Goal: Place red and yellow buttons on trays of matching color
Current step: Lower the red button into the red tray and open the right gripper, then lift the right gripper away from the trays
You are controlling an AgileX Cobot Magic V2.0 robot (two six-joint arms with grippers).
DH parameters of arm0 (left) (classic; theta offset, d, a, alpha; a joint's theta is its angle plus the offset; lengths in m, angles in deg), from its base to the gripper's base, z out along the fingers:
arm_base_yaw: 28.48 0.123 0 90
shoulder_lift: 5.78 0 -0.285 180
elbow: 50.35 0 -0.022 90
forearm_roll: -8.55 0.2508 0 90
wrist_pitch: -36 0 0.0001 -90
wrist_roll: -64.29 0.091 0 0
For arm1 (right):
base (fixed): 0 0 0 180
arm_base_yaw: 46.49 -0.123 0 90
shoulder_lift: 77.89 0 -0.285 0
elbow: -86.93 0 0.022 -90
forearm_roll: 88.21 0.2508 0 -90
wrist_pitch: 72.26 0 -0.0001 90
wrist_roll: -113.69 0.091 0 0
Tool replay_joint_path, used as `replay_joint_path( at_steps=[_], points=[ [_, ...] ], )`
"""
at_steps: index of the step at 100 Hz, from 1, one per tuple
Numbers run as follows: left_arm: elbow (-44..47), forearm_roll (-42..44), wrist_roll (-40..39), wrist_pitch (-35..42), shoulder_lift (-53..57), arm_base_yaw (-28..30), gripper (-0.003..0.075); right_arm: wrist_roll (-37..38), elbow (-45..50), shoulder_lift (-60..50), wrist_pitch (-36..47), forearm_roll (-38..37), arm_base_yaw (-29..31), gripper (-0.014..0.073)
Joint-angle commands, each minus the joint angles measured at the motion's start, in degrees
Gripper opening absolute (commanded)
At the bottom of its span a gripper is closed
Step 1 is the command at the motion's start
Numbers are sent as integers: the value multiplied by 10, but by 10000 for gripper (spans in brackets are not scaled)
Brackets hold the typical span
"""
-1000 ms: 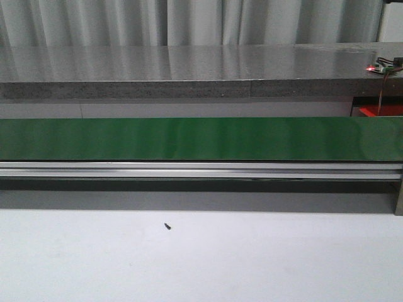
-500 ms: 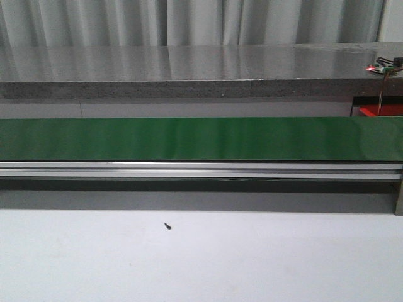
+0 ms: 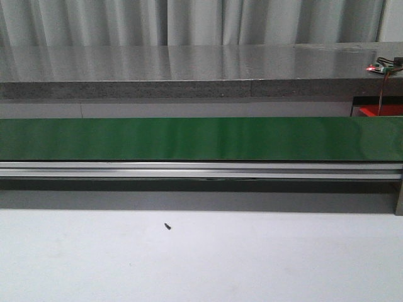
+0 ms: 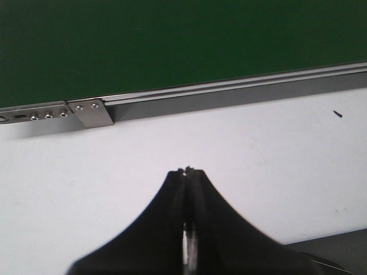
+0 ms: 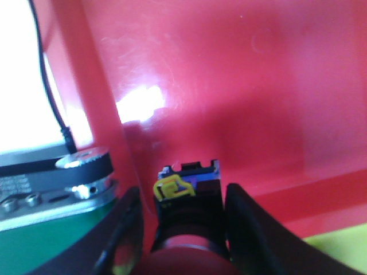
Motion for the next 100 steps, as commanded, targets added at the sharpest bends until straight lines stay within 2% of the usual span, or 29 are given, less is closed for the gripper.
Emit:
replay_joint_path(
  at_steps=[1,36,54,61,100],
  points=[
    [-14,-11,1,28,3,-5,-20,-5,-22,-22,9,1,3,309],
    [-14,-11,1,30,3,-5,-20,-5,-22,14,7,1,3,317],
    [-14,-11,1,30,3,-5,-20,-11,-22,15,8,1,3,493],
    [-14,-11,1,30,3,-5,-20,-11,-22,15,8,1,3,533],
    [-14,-11,1,33,3,-5,-20,-11,-21,-43,-15,1,3,528]
  ],
)
